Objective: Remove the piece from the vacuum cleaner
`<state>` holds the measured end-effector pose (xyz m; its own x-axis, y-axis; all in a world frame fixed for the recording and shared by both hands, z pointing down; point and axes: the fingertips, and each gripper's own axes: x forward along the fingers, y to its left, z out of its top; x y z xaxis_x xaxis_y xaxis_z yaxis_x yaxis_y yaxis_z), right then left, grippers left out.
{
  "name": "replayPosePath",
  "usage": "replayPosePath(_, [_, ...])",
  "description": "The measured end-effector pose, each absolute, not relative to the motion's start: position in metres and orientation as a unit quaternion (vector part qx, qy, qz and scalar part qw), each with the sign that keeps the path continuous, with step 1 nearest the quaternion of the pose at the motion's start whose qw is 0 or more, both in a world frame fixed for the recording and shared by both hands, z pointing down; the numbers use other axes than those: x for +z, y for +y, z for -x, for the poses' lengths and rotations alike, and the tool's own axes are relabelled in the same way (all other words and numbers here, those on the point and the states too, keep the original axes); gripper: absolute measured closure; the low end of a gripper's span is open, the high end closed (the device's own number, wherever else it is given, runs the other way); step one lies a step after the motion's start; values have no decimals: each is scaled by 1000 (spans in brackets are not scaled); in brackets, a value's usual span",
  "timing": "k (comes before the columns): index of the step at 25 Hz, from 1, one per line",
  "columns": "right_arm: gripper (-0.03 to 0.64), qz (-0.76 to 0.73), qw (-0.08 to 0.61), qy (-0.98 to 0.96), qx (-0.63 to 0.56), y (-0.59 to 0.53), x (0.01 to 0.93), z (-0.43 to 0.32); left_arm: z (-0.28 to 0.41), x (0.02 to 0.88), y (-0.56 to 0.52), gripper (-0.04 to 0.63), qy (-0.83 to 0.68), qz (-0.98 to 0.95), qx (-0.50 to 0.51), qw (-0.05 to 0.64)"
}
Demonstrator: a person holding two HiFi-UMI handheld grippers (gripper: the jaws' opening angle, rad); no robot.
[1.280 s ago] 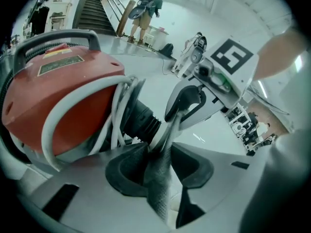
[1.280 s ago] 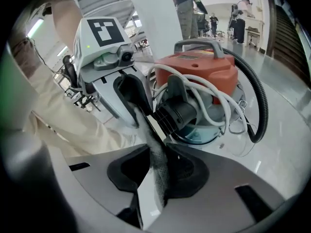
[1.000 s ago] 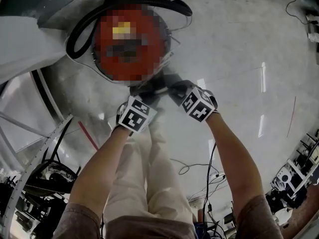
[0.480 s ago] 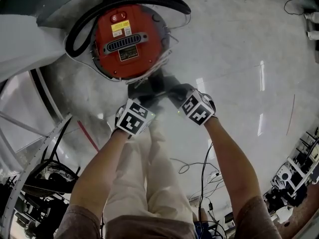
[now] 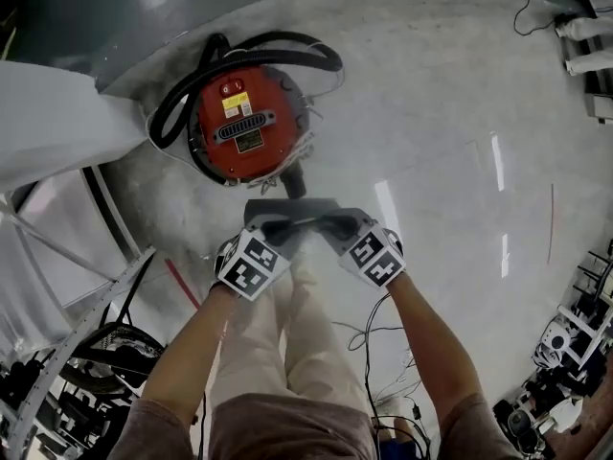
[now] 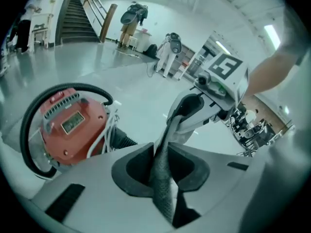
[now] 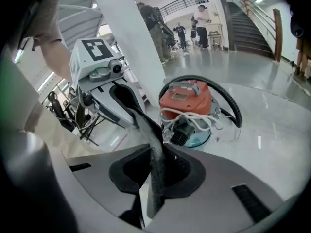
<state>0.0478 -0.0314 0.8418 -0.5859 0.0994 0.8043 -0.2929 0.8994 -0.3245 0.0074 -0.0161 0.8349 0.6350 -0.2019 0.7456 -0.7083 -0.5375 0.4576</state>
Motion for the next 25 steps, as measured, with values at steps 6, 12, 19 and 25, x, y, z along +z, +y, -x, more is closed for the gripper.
replayPosePath(6, [569, -106, 407, -884, 202, -58, 733, -43, 1, 728, -42, 528, -282, -831, 316, 360])
replayPosePath(12, [569, -173, 342, -903, 196, -82, 621, -42, 4, 620, -67, 528, -287, -854, 291, 321])
replayPosePath(19, [569, -213, 277, -925, 149, -101, 508, -46, 2, 503, -94, 523, -273, -890, 282, 231])
replayPosePath(25, [565, -246, 228, -934, 124, -110, 449, -56, -6, 444, -103, 517, -272, -909, 257, 186])
